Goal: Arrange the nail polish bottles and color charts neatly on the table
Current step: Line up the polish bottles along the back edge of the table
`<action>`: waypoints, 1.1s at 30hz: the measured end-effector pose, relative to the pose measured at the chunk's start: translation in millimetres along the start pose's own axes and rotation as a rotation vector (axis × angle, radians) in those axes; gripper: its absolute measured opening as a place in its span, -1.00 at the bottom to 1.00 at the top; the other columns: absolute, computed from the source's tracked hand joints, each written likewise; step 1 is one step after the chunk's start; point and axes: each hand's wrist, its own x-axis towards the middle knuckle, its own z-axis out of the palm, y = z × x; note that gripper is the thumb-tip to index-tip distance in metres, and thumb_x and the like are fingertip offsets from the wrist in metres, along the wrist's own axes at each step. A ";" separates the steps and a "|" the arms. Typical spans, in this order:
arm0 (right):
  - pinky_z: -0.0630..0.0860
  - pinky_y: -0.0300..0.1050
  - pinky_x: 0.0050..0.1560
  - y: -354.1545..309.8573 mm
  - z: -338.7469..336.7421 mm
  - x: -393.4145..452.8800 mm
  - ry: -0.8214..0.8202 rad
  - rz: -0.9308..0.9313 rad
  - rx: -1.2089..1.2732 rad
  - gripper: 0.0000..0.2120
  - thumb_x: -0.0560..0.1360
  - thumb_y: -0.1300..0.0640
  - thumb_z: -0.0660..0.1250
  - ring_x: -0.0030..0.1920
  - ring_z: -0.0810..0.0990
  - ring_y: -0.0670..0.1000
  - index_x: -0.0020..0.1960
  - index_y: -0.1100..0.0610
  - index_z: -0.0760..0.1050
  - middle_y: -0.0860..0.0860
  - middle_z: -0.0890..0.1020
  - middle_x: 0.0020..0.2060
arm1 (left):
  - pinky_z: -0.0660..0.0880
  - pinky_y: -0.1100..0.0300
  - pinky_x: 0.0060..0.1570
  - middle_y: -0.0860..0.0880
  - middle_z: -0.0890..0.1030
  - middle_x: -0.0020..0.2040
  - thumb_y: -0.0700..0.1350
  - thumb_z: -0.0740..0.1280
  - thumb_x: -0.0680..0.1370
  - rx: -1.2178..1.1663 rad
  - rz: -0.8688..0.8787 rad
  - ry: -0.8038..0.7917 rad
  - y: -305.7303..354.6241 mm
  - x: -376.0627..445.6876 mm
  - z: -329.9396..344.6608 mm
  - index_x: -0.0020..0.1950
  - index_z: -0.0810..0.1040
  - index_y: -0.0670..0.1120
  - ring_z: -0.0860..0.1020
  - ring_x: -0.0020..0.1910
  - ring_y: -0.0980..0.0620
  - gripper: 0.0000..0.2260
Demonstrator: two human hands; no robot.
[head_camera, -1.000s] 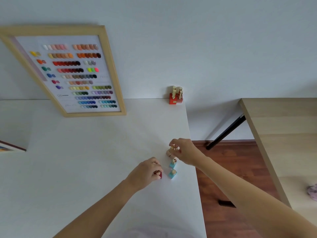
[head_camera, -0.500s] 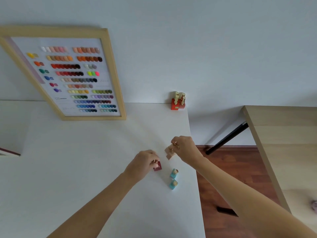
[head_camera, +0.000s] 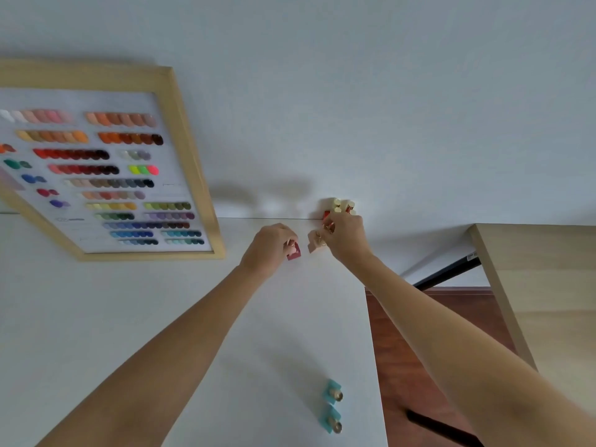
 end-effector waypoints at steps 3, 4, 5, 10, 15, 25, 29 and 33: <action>0.54 0.05 -0.10 -3.0 6.5 25.8 0.004 0.024 -0.064 -0.91 0.45 0.26 0.26 -0.02 0.49 0.19 -0.12 0.25 0.54 0.21 0.60 -0.17 | 0.52 0.05 0.05 -0.20 0.65 0.01 -0.36 0.39 0.42 0.004 0.006 0.004 -5.6 29.7 3.2 -0.01 0.66 -0.24 0.60 -0.03 -0.17 -0.82; 0.55 0.06 -0.08 -2.8 9.6 32.5 -0.008 0.036 -0.106 -0.89 0.46 0.25 0.24 -0.02 0.49 0.19 -0.11 0.25 0.53 0.22 0.59 -0.16 | 0.52 0.05 0.02 -0.20 0.65 -0.02 -0.36 0.38 0.42 0.012 0.014 -0.003 -7.4 37.7 5.0 -0.02 0.66 -0.23 0.60 -0.05 -0.18 -0.83; 0.56 0.08 -0.05 -2.8 12.9 38.1 -0.023 0.048 -0.151 -0.87 0.48 0.24 0.22 -0.04 0.50 0.19 -0.09 0.25 0.52 0.21 0.59 -0.14 | 0.53 0.04 -0.02 -0.20 0.65 -0.05 -0.36 0.37 0.42 0.023 0.024 -0.009 -9.2 44.3 6.8 -0.04 0.66 -0.22 0.60 -0.08 -0.18 -0.84; 0.41 -0.02 -0.22 -6.3 22.7 57.3 -0.015 0.125 -0.195 -0.85 0.45 0.27 0.19 -0.20 0.34 0.12 -0.14 0.26 0.54 0.13 0.50 -0.31 | 0.49 0.17 -0.12 -0.14 0.60 -0.15 -0.39 0.35 0.39 -0.027 0.064 0.020 -13.8 61.6 15.9 -0.11 0.68 -0.09 0.57 -0.19 -0.09 -0.76; 0.49 0.03 -0.20 -2.1 21.3 57.6 -0.004 0.129 -0.049 -0.88 0.47 0.22 0.22 -0.19 0.49 0.19 -0.19 0.23 0.48 0.19 0.59 -0.26 | 0.52 0.11 -0.06 -0.11 0.55 0.11 -0.33 0.44 0.32 -0.080 0.033 0.111 -15.9 59.0 29.1 0.10 0.53 -0.16 0.58 -0.04 -0.10 -0.63; 0.41 -0.17 -0.04 76.2 35.9 9.5 0.270 0.221 0.216 -0.66 0.51 0.33 0.27 -0.24 0.50 -0.05 0.26 0.16 0.41 0.09 0.53 0.08 | 0.52 0.03 0.05 -0.16 0.47 0.13 -0.10 0.61 0.24 -0.278 -0.434 0.145 -19.5 46.7 70.0 0.18 0.43 -0.18 0.56 -0.03 -0.16 -0.39; 0.28 -0.33 -0.01 90.7 43.6 29.7 0.169 0.321 0.224 -0.55 0.49 0.33 0.32 -0.29 0.45 -0.16 0.36 0.19 0.35 0.10 0.49 0.15 | 0.54 0.00 0.11 -0.17 0.51 0.08 -0.15 0.59 0.26 -0.345 -0.474 0.202 -13.3 61.1 79.0 0.13 0.51 -0.20 0.57 0.02 -0.16 -0.49; 0.20 -0.35 -0.14 94.6 48.8 46.9 0.141 0.297 0.200 -0.82 0.47 0.28 0.36 -0.18 0.56 0.03 0.08 0.18 0.55 0.13 0.57 0.00 | 0.48 0.14 -0.04 -0.19 0.60 -0.03 -0.15 0.57 0.28 -0.334 -0.484 0.232 -10.7 71.4 88.9 -0.01 0.56 -0.19 0.56 -0.06 -0.10 -0.65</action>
